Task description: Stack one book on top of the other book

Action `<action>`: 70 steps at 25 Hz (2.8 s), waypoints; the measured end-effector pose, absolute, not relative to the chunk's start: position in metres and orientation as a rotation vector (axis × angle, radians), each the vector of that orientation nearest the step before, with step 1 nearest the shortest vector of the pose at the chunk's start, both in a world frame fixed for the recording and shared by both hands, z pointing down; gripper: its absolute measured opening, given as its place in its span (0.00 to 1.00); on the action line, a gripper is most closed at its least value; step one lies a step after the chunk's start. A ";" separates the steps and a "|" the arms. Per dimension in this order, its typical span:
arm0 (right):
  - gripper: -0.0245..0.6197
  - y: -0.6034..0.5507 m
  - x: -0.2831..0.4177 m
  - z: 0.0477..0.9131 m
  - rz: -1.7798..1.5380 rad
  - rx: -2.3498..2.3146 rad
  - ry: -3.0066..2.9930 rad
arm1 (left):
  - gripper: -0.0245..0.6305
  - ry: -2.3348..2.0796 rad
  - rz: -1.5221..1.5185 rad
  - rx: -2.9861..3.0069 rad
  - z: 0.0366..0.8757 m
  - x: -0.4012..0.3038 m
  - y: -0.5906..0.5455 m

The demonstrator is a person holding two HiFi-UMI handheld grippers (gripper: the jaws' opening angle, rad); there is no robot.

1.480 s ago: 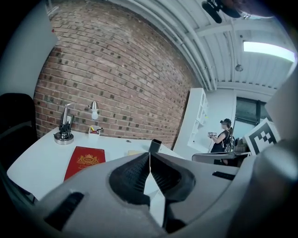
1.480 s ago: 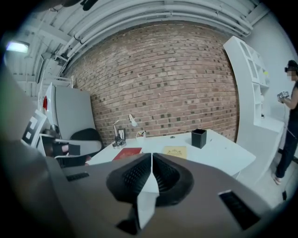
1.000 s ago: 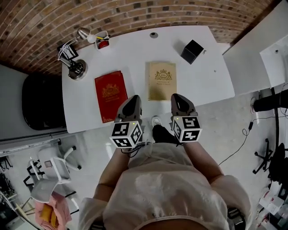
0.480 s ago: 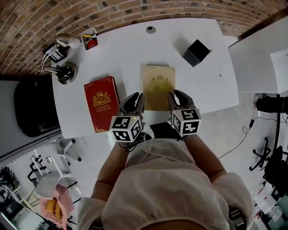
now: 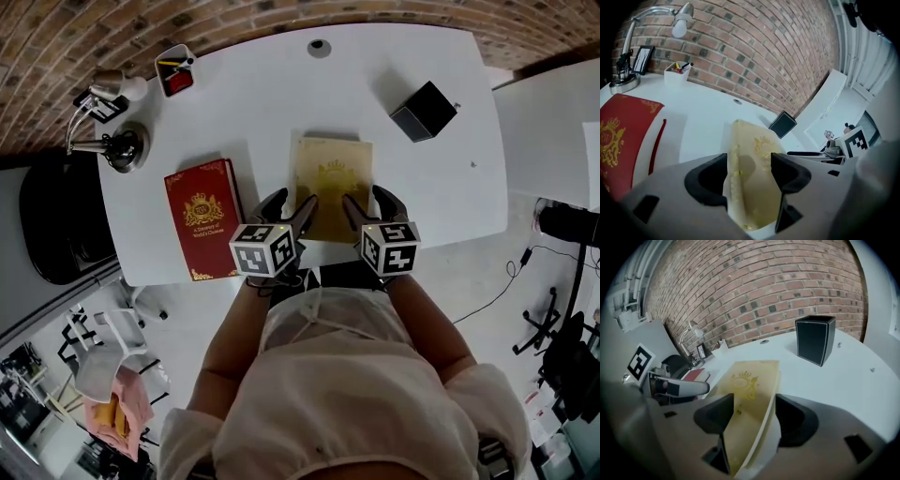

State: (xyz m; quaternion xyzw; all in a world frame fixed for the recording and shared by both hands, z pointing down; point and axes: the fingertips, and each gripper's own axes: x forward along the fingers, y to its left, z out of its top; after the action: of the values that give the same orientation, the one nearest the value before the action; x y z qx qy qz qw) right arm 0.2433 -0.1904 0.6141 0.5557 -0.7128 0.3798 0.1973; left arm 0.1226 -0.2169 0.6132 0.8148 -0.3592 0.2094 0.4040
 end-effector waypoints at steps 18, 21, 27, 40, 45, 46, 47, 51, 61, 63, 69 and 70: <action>0.43 -0.186 0.237 0.627 1.226 1.500 -2.039 | 0.46 -0.839 0.537 1.964 0.641 0.134 -0.205; 0.42 -0.187 0.237 0.623 1.199 1.505 -2.037 | 0.46 -0.845 0.519 1.965 0.639 0.135 -0.204; 0.42 -0.198 0.238 0.592 1.077 1.540 -2.099 | 0.46 -0.885 0.445 2.028 0.611 0.136 -0.209; 0.42 -0.206 0.177 0.511 0.962 1.593 -2.228 | 0.46 -0.955 0.400 2.159 0.527 0.074 -0.218; 0.42 -0.203 0.132 0.483 0.941 1.593 -2.286 | 0.46 -0.998 0.393 2.208 0.495 0.029 -0.215; 0.42 -0.203 0.122 0.477 0.936 1.591 -2.300 | 0.46 -1.010 0.391 2.220 0.488 0.019 -0.214; 0.42 -0.203 0.112 0.473 0.930 1.588 -2.313 | 0.46 -1.022 0.389 2.231 0.483 0.008 -0.213; 0.42 -0.201 0.068 0.462 0.907 1.557 -2.346 | 0.46 -1.064 0.377 2.238 0.472 -0.037 -0.208; 0.42 -0.184 -0.021 0.469 0.908 1.448 -2.353 | 0.46 -1.113 0.281 2.112 0.478 -0.128 -0.185; 0.42 -0.181 -0.031 0.475 0.920 1.434 -2.343 | 0.46 -1.122 0.288 2.096 0.483 -0.138 -0.181; 0.42 -0.171 -0.052 0.497 0.960 1.408 -2.283 | 0.46 -1.114 0.342 2.047 0.508 -0.159 -0.170; 0.42 -0.169 -0.055 0.502 0.970 1.405 -2.270 | 0.46 -1.109 0.351 2.037 0.513 -0.161 -0.169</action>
State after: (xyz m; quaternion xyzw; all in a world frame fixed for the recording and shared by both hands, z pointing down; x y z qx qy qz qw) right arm -0.0546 -0.1691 0.5021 0.4891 -0.7901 0.3377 0.1500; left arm -0.1613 -0.1686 0.5135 0.8004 -0.4359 0.1381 0.3876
